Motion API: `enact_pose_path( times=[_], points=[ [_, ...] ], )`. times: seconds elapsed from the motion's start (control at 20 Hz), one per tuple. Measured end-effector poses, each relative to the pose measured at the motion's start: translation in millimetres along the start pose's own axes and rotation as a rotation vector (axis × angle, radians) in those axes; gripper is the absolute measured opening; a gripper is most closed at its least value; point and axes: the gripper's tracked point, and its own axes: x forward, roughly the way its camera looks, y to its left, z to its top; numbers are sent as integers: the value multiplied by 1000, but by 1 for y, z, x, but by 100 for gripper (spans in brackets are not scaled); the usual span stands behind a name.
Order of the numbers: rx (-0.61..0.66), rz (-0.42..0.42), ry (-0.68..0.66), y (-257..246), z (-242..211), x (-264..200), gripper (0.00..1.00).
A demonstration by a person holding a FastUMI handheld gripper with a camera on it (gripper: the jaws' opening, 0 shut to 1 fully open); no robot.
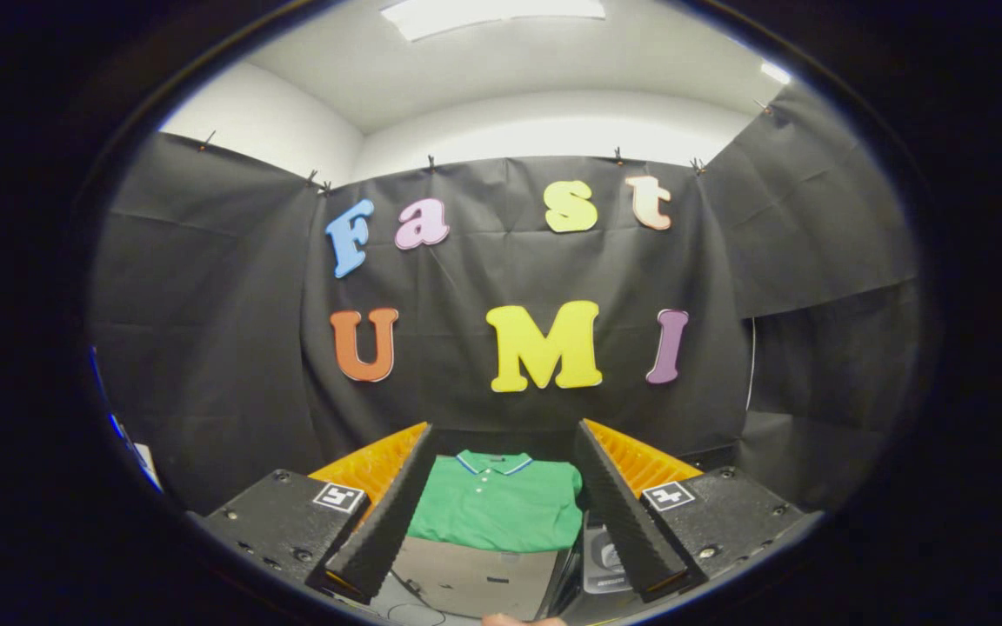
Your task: Put the clothes into the washing machine and then close the washing machine lid.
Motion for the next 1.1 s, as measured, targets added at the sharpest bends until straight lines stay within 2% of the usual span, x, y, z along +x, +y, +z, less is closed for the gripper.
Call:
enact_pose_path(
  times=[0.4,0.95,1.1],
  points=[
    [30,39,175,38,-25,57,100],
    [-1,119,524,48,-99,186,100],
    [-15,114,648,46,-123,218,100]
  ],
)
